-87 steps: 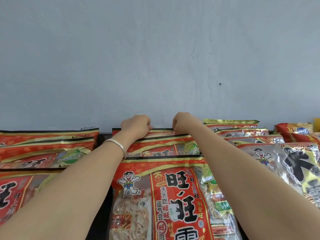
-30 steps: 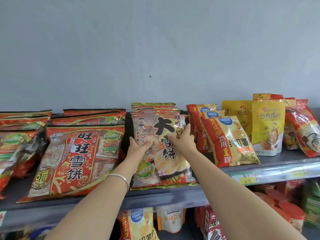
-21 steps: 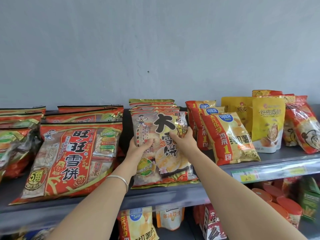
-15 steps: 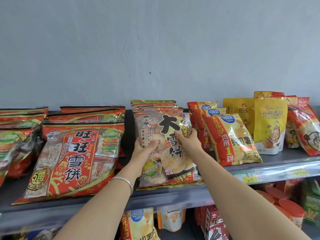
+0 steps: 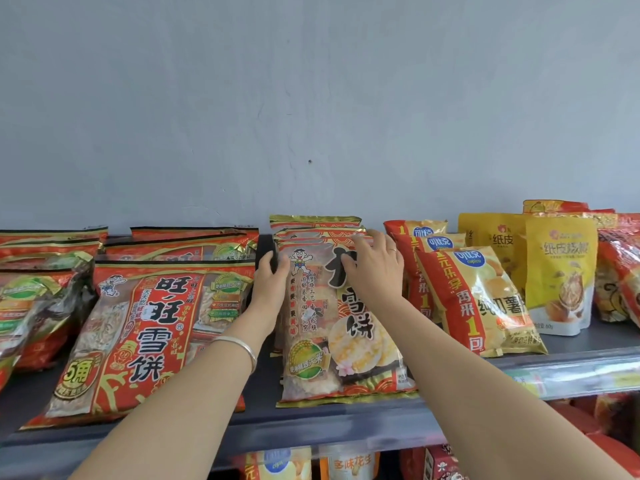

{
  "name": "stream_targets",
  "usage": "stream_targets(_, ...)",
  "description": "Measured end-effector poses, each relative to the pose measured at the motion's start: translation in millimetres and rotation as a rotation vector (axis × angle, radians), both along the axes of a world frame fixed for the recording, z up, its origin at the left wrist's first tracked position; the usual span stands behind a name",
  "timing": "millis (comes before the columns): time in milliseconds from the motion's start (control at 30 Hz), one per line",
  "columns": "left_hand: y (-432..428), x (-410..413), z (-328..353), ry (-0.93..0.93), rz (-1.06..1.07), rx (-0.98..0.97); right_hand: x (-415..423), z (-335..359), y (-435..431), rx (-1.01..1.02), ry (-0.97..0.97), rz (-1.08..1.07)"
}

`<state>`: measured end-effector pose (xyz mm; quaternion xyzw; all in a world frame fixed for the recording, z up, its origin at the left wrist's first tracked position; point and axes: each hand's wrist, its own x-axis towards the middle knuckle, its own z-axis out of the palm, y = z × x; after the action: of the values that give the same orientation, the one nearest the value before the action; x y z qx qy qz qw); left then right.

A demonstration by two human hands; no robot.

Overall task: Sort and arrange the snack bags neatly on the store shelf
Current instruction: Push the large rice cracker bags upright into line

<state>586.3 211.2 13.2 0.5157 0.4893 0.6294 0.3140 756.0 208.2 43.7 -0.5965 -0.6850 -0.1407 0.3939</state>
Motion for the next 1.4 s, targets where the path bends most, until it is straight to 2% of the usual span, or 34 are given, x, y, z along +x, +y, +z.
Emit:
stream_targets(167, 41, -16, 26, -0.040, -0.057, -0.036, -15, 30, 32, -0.045, -0.104, 0.081)
stream_targets(333, 87, -27, 54, -0.136, -0.132, -0.092, -34, 64, 68, -0.229, -0.190, 0.100)
stream_targets(533, 129, -32, 71, -0.306, -0.212, -0.258, -53, 82, 100, -0.409, -0.271, 0.193)
stream_targets(667, 145, -34, 65, -0.295, -0.238, -0.289, -61, 81, 114, -0.474, -0.283, 0.227)
stream_targets(1000, 135, -31, 62, -0.257, -0.308, -0.264, -60, 81, 121, -0.467, -0.227, 0.238)
stream_targets(1200, 183, -46, 42, -0.225, -0.139, -0.253, -64, 80, 116, -0.458, -0.239, 0.243)
stream_targets(1300, 170, -45, 50, -0.236, -0.111, -0.176, -67, 82, 103, -0.430, -0.263, 0.261)
stream_targets(1400, 120, -33, 70, -0.210, -0.117, -0.103, -69, 86, 91, -0.395, -0.249, 0.303)
